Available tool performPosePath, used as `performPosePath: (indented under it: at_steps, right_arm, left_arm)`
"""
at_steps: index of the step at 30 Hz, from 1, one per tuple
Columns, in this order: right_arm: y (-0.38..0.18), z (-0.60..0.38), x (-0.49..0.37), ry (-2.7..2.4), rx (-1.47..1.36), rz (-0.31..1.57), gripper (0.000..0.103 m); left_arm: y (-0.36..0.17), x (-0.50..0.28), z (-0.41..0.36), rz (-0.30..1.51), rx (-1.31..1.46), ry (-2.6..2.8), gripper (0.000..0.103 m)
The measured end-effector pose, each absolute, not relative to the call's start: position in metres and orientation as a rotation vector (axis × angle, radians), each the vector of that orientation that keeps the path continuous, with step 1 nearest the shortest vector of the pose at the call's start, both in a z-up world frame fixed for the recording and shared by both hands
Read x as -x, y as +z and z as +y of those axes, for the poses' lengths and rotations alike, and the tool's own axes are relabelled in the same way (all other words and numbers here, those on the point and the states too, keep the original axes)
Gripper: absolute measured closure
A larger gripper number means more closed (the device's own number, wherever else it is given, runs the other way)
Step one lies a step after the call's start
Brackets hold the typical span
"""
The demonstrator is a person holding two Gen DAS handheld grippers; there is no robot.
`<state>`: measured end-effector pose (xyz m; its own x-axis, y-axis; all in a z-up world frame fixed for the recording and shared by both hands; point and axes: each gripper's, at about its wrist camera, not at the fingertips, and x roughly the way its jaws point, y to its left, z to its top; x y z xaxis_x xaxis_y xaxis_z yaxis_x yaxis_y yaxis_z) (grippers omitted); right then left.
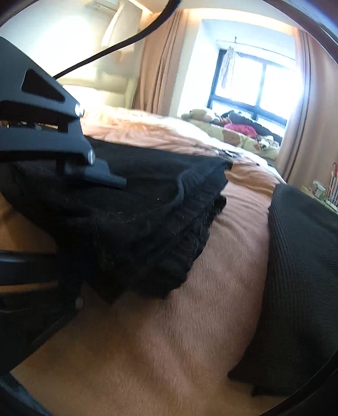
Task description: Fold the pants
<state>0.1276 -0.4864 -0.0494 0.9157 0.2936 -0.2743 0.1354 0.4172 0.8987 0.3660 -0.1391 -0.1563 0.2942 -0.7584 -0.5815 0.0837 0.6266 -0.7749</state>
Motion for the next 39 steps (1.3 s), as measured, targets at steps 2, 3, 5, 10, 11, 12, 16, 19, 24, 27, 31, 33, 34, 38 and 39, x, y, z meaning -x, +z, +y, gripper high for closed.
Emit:
performPosePath:
  at_steps: [2,3,5,10,11,12,16,19,24,27,31,33,34,38,39]
  right_arm:
    - [-0.041,-0.484,-0.125,0.128,-1.128,0.407,0.086]
    - [-0.034,-0.481,-0.124,0.142,-1.118,0.399,0.086]
    - [-0.025,-0.475,-0.124,0.152,-1.087,0.394,0.086]
    - [0.000,-0.454,-0.135,0.216,-1.028,0.397,0.086]
    - [0.002,-0.450,-0.139,0.231,-1.021,0.399,0.086]
    - [0.005,-0.442,-0.144,0.248,-1.013,0.404,0.086]
    - [0.005,-0.419,-0.162,0.304,-0.986,0.427,0.086]
    - [0.007,-0.400,-0.183,0.345,-0.975,0.444,0.087]
    - [0.007,-0.377,-0.217,0.406,-0.970,0.475,0.086]
    - [0.007,-0.369,-0.232,0.435,-0.958,0.493,0.086]
    - [0.006,-0.355,-0.249,0.471,-0.949,0.521,0.087]
    - [0.007,-0.349,-0.259,0.477,-0.929,0.535,0.087]
    - [0.007,-0.347,-0.261,0.474,-0.909,0.545,0.086]
    - [0.005,-0.345,-0.268,0.388,-0.826,0.620,0.086]
    - [0.000,-0.351,-0.269,0.342,-0.804,0.651,0.085]
  left_arm:
    - [-0.148,-0.367,-0.138,1.127,0.715,-0.638,0.093]
    - [-0.144,-0.368,-0.137,1.119,0.714,-0.638,0.093]
    - [-0.137,-0.370,-0.130,1.101,0.716,-0.639,0.094]
    - [-0.117,-0.375,-0.102,1.052,0.725,-0.615,0.094]
    - [-0.114,-0.374,-0.094,1.044,0.726,-0.606,0.094]
    - [-0.112,-0.374,-0.085,1.036,0.728,-0.597,0.094]
    - [-0.104,-0.378,-0.053,1.016,0.738,-0.552,0.094]
    - [-0.103,-0.371,-0.024,0.999,0.751,-0.515,0.094]
    - [-0.105,-0.360,0.021,0.975,0.776,-0.457,0.094]
    - [-0.103,-0.355,0.046,0.964,0.784,-0.429,0.094]
    - [-0.101,-0.349,0.071,0.953,0.786,-0.401,0.094]
    - [-0.100,-0.349,0.082,0.945,0.786,-0.386,0.094]
    - [-0.101,-0.349,0.088,0.944,0.786,-0.379,0.094]
    - [-0.119,-0.346,0.102,0.984,0.799,-0.357,0.094]
    - [-0.123,-0.345,0.102,0.994,0.796,-0.352,0.093]
